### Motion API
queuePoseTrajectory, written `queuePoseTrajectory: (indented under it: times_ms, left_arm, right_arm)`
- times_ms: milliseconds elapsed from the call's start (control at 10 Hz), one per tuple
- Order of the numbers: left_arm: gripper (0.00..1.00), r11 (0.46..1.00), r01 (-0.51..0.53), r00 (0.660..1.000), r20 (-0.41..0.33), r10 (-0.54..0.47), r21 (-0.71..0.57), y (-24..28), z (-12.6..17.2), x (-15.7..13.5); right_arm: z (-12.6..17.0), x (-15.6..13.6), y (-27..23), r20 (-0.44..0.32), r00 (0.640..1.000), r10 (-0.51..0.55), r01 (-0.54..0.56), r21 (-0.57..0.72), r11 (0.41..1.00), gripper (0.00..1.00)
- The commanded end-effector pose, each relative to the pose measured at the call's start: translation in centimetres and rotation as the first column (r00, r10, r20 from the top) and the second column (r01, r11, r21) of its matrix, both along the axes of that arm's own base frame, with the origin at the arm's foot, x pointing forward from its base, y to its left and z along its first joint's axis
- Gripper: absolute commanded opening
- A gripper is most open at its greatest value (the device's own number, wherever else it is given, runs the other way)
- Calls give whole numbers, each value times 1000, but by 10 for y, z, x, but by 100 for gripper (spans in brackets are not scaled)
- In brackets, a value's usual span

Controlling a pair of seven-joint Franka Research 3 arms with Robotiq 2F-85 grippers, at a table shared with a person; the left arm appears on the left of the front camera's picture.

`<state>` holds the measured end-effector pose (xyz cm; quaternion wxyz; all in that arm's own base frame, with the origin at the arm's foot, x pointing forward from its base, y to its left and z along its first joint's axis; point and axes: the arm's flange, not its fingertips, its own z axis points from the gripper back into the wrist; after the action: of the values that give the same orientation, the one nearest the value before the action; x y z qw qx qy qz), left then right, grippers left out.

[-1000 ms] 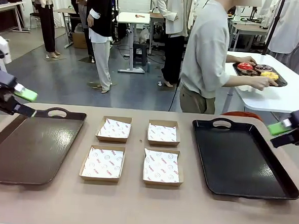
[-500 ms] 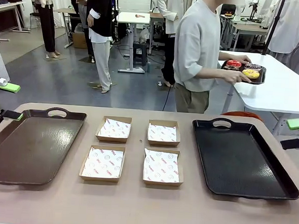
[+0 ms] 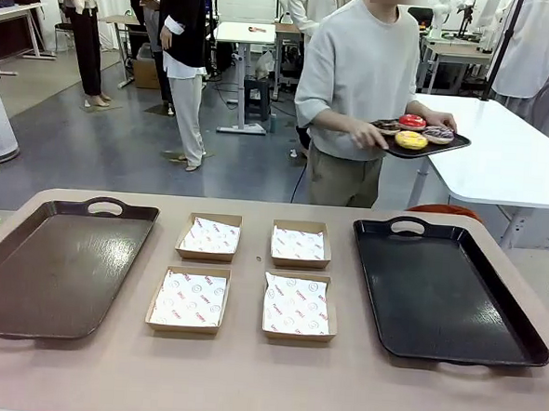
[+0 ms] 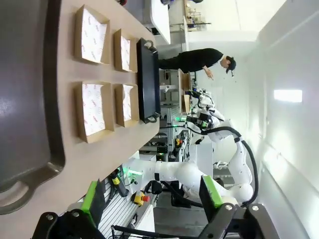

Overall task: Individually package the donuts and arrange them on the tray.
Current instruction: Pick up one Paper togo box.

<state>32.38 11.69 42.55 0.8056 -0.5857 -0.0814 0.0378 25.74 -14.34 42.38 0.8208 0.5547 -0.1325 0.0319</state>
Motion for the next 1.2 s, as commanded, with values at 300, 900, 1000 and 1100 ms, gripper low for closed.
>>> queuePoseTrajectory:
  times_ms: [300, 900, 1000, 1100]
  left_arm:
    - [100, 995, -79, 996, -22, 81, 61, 41, -13, -9]
    - [100, 994, -99, 994, -37, 101, 50, 43, -14, -13]
    - [100, 994, -99, 994, -37, 101, 50, 43, -14, -13]
    - [100, 994, -99, 994, -37, 101, 50, 43, -14, -13]
  right_arm:
    - [5, -18, -32, 10, 999, -53, 53, -21, 998, 100]
    - [7, -16, -32, 3, 997, -83, 83, -12, 996, 100]
    - [7, -16, -32, 3, 997, -83, 83, -12, 996, 100]
    - [7, -16, -32, 3, 997, -83, 83, -12, 996, 100]
